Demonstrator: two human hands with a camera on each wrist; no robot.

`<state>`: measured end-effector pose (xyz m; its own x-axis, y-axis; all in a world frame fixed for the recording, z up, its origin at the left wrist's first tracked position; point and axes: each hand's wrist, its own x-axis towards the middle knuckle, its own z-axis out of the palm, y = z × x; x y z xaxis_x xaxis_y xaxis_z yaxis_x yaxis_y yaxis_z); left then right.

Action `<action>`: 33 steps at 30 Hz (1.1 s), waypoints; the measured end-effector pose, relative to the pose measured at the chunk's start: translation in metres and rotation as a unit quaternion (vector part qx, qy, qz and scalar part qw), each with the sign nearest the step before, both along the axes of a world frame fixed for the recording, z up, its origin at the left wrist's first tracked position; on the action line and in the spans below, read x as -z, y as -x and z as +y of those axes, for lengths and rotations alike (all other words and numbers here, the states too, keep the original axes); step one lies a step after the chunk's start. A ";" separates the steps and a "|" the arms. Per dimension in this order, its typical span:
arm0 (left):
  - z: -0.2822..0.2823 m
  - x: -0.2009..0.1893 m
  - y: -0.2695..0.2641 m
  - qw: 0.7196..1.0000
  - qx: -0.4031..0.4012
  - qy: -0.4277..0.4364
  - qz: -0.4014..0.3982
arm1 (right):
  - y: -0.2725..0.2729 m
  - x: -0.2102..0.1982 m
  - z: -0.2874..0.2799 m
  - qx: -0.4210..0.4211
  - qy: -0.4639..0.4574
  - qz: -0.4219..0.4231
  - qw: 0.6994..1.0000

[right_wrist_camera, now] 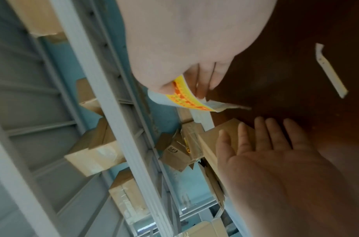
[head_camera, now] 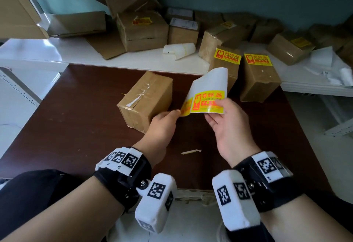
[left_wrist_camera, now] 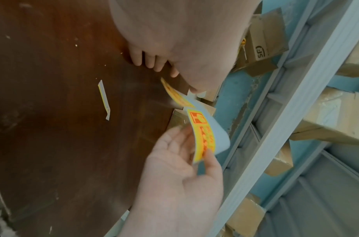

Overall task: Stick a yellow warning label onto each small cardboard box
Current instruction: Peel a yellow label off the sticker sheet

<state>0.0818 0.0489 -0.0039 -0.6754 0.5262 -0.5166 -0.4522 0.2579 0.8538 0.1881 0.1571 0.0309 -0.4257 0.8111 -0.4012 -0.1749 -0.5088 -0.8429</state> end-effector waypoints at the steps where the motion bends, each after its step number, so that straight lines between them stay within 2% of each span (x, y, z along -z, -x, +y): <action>1: 0.001 0.000 0.001 1.000 -0.010 -0.009 -0.018 | -0.003 -0.005 0.000 -0.003 -0.007 0.024 1.000; 6: 0.002 0.001 -0.002 0.995 0.017 -0.069 -0.070 | -0.011 -0.014 -0.002 -0.032 0.022 0.085 0.996; 11: 0.000 0.004 -0.007 0.992 0.046 -0.118 -0.004 | -0.019 -0.014 -0.003 -0.038 0.032 0.084 0.995; 15: -0.001 0.004 -0.008 0.987 0.057 -0.151 0.013 | -0.017 -0.014 -0.004 -0.028 0.041 0.092 0.995; 20: -0.003 0.008 -0.008 0.986 0.044 -0.161 0.025 | -0.023 -0.027 -0.003 -0.099 -0.014 0.141 0.985; 25: -0.004 0.005 -0.008 0.985 0.041 -0.163 0.048 | -0.036 -0.028 0.003 -0.096 -0.170 0.041 0.980; 28: -0.005 0.003 -0.006 0.982 0.032 -0.173 0.070 | -0.041 -0.021 0.008 -0.071 -0.174 -0.008 0.982; 33: -0.005 0.003 -0.008 0.978 0.048 -0.176 0.105 | -0.036 -0.013 0.004 -0.101 -0.155 -0.052 0.981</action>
